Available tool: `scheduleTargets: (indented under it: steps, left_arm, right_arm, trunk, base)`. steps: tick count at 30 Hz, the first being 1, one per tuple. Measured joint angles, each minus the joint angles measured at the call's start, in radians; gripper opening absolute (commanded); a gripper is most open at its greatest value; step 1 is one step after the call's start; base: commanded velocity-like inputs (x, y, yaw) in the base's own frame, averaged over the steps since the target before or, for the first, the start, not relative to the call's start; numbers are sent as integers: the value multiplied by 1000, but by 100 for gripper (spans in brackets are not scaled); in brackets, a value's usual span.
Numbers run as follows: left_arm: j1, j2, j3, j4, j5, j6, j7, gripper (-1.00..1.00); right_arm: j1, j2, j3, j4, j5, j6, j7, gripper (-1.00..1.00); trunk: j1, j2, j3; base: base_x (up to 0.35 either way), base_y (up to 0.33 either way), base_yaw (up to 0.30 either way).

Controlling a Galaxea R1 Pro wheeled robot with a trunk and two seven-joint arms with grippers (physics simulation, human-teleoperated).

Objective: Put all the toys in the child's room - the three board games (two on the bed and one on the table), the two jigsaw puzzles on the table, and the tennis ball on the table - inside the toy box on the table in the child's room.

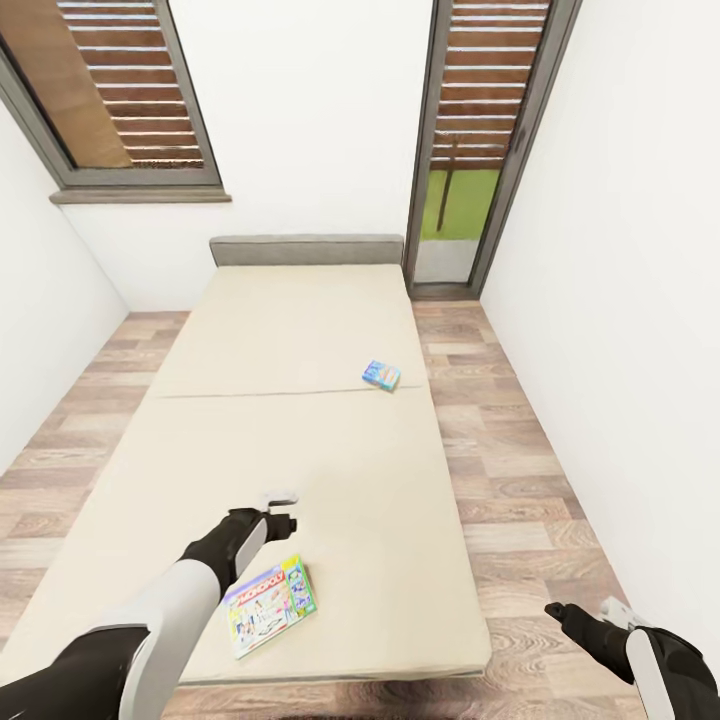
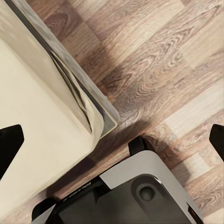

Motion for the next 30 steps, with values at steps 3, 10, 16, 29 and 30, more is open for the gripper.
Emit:
scheduleTargets:
  steps: [3, 10, 16, 29, 30]
  left_arm:
    - [0, 2, 1, -2, 0, -5, 0, 100]
    - [-1, 4, 3, -4, 0, -41, 1, 100]
    - [-3, 3, 3, -5, 0, -56, 2, 100]
    - [-3, -3, 4, -9, 0, -72, 2, 100]
    - [-3, -4, 4, -10, 0, -74, 2, 100]
  right_arm:
    - [0, 0, 0, 0, 0, 0, 1, 100]
    - [0, 0, 0, 0, -1, -1, 1, 100]
    - [0, 1, 0, 0, 0, -1, 0, 100]
    - [0, 1, 0, 0, 0, -1, 0, 100]
    - [0, 1, 0, 0, 0, -1, 0, 100]
  trunk:
    - [0, 0, -5]
    - [0, 0, -16]
    - [0, 0, -26]
    - [0, 0, -48]
    - [0, 0, -49]
  base:
    - [0, 0, 0]
    - [0, 0, 0]
    - [0, 0, 0]
    - [0, 0, 0]
    - [0, 0, 0]
